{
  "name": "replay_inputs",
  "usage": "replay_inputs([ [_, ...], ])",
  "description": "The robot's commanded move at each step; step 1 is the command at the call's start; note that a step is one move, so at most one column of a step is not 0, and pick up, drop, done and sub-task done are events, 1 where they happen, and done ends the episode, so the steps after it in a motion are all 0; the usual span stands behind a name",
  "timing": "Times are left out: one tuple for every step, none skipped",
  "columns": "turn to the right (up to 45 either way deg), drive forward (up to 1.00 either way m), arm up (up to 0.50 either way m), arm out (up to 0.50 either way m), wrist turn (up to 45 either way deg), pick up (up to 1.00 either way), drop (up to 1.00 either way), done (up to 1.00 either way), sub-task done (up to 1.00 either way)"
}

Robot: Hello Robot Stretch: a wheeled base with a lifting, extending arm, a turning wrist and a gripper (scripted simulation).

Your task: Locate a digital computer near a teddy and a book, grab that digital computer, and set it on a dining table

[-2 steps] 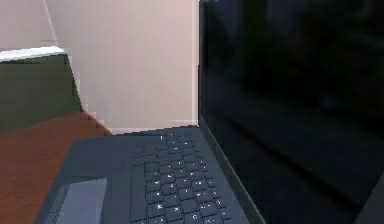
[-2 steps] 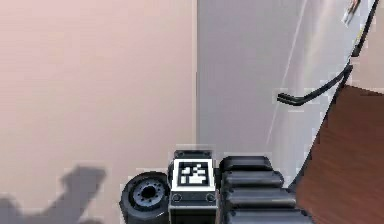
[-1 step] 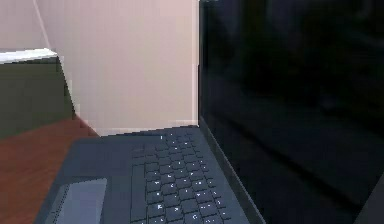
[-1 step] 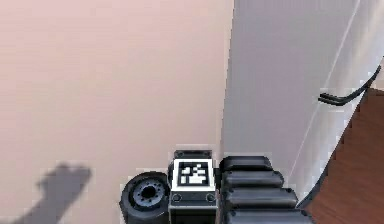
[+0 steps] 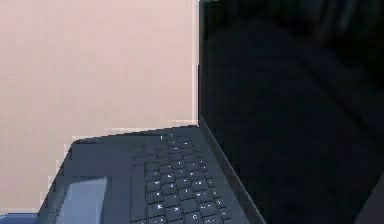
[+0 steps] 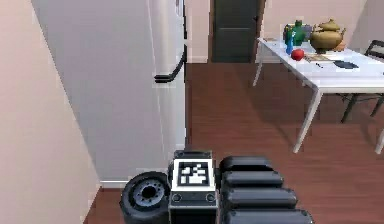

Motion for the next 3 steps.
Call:
replay_inputs([
  [45.0, 0.0, 0.0, 0.0, 0.0, 0.0, 0.0, 0.0, 0.0],
  [45.0, 0.0, 0.0, 0.0, 0.0, 0.0, 0.0, 0.0, 0.0],
  [24.0, 0.0, 0.0, 0.0, 0.0, 0.0, 0.0, 0.0, 0.0],
])
